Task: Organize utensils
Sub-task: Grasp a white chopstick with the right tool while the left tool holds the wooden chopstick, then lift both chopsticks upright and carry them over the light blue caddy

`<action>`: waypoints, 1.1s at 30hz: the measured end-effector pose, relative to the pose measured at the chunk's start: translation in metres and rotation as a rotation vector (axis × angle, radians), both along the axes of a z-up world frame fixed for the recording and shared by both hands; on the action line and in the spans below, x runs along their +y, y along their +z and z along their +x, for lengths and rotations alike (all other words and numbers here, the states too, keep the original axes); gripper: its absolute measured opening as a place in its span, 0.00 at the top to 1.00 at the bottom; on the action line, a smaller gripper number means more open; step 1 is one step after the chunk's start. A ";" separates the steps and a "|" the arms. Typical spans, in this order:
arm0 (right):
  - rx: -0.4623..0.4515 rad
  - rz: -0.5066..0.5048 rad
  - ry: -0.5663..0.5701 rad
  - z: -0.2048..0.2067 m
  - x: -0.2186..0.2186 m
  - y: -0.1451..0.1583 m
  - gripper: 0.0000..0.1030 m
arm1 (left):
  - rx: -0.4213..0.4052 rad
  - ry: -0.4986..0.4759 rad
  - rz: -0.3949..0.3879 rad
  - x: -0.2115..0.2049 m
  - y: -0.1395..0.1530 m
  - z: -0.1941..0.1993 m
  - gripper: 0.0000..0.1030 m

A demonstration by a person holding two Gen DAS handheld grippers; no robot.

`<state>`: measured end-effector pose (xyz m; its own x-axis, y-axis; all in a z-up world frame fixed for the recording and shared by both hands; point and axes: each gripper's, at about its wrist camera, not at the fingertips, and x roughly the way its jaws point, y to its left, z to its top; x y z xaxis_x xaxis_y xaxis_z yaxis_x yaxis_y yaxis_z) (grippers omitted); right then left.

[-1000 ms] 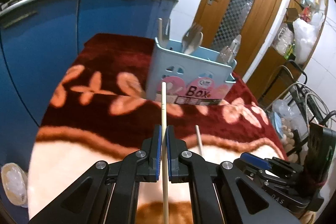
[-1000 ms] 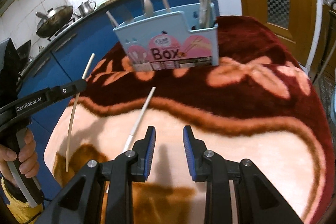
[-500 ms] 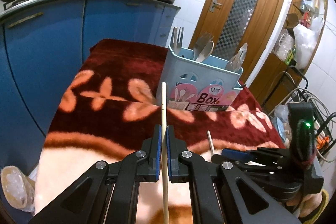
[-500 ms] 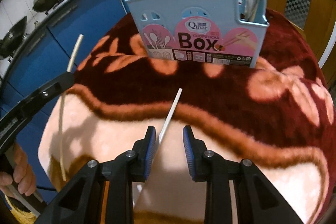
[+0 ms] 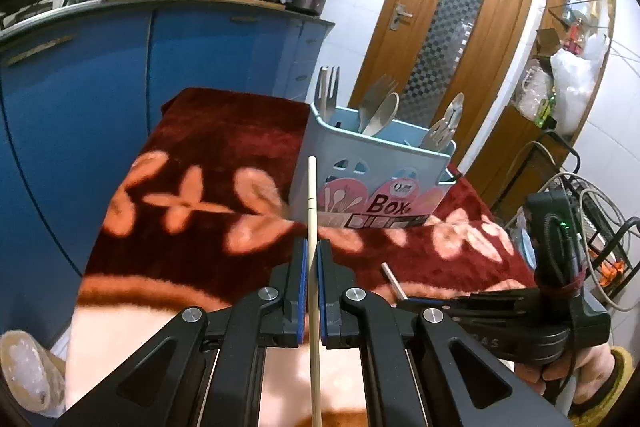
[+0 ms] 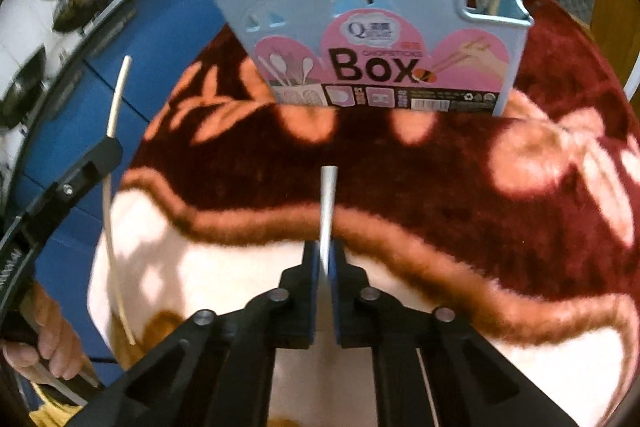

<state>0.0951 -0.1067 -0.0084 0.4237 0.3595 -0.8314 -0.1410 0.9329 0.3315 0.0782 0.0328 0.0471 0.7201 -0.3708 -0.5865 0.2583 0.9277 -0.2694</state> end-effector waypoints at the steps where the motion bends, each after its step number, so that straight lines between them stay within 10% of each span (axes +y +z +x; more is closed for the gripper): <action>1: -0.018 0.020 -0.008 -0.003 -0.004 0.003 0.94 | -0.005 -0.003 0.000 -0.001 0.001 0.000 0.96; 33: -0.610 -0.034 -0.175 -0.060 -0.055 0.120 0.94 | -0.151 0.016 -0.011 -0.021 0.052 0.025 0.96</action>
